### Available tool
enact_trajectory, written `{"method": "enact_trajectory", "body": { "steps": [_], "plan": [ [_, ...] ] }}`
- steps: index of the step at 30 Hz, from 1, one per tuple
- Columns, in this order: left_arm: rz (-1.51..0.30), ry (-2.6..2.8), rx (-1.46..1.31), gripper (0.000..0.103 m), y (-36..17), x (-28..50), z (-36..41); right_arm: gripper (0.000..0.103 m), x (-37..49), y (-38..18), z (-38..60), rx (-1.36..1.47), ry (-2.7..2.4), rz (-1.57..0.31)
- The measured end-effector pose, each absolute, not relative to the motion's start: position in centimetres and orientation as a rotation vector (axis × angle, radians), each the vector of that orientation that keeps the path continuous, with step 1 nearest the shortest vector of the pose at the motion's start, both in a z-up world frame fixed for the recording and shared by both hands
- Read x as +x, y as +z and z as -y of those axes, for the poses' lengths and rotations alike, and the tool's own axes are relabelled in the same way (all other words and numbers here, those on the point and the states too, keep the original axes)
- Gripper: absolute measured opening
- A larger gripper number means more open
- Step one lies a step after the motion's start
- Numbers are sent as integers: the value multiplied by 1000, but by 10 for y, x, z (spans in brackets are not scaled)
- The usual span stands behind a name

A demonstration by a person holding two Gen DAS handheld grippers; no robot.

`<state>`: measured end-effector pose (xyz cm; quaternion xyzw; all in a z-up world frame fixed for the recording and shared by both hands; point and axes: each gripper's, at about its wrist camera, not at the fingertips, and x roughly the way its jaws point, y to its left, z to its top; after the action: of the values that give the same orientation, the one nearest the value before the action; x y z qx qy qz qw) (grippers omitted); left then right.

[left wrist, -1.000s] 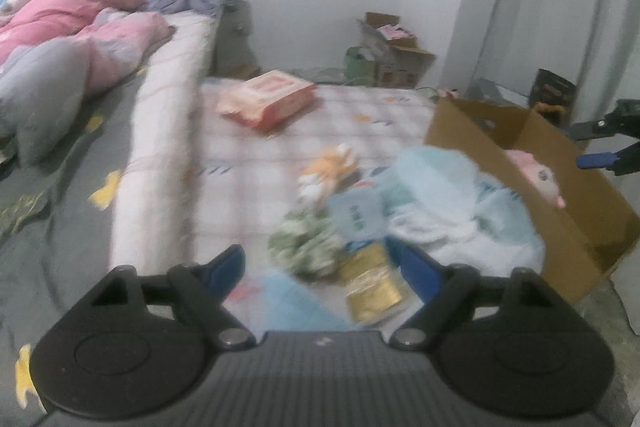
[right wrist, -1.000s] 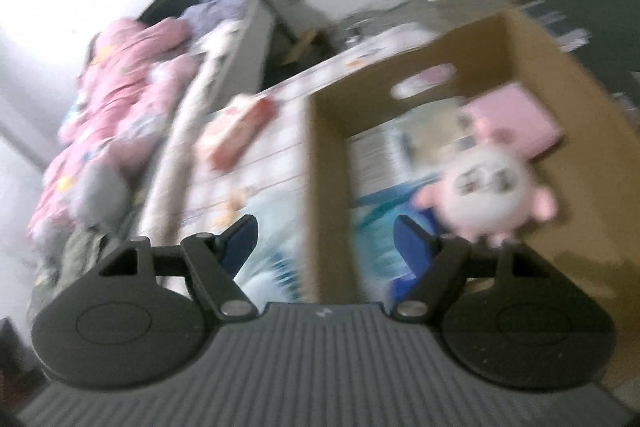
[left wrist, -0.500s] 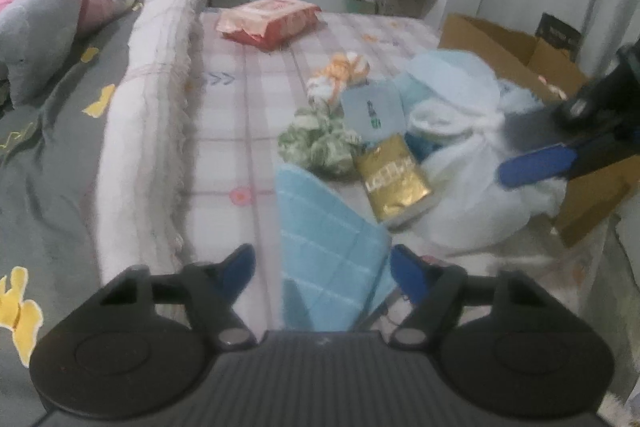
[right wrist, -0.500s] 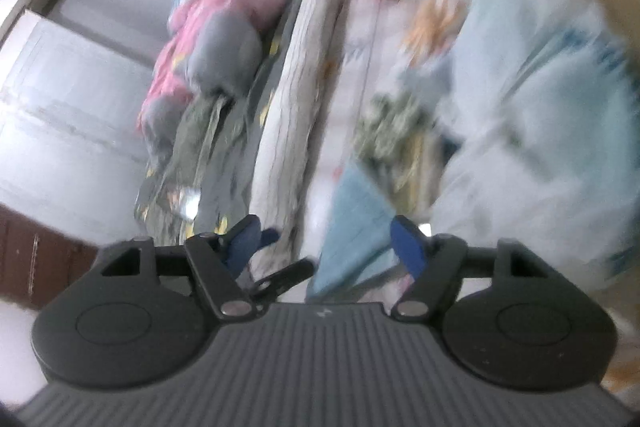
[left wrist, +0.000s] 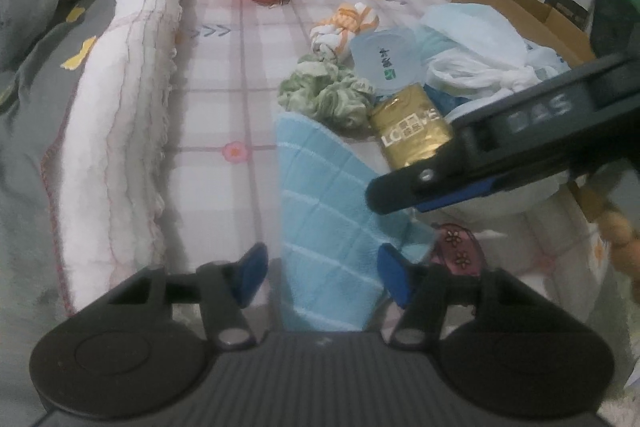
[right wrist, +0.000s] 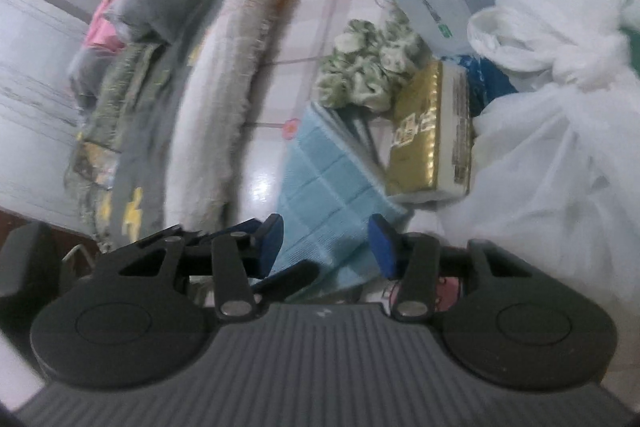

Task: Organize soft objects
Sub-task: 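Move the right tool back to the light blue towel on the bed, then close the right tool on the light blue towel and lift it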

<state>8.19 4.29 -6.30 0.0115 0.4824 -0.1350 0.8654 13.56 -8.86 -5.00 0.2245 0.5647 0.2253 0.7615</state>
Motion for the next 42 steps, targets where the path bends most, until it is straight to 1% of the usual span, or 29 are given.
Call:
{"method": "enact_trajectory", "body": {
  "steps": [4,5,13,15,25,32,42],
  "plan": [
    [-1020,-295,-5,62,-68,84,-44,46,141,-65,83,476,458,-1252],
    [-1023,-302,-18,60,-69,85,-45,46,141,-67,82,476,457,-1250],
    [-1017,-338,-67,61,-72,89,-44,49,144,-67,75,477,471,-1272],
    [-1014,-344,-83,61,-73,91,-45,51,147,-67,70,481,484,-1285],
    [-971,-381,-107,61,-69,85,-46,53,157,-82,63,664,558,-1361],
    [-924,-376,-87,60,-52,74,-47,47,150,-71,65,705,600,-1330],
    [-784,-402,-9,61,5,57,-26,39,134,-18,95,755,696,-1163]
  ]
}}
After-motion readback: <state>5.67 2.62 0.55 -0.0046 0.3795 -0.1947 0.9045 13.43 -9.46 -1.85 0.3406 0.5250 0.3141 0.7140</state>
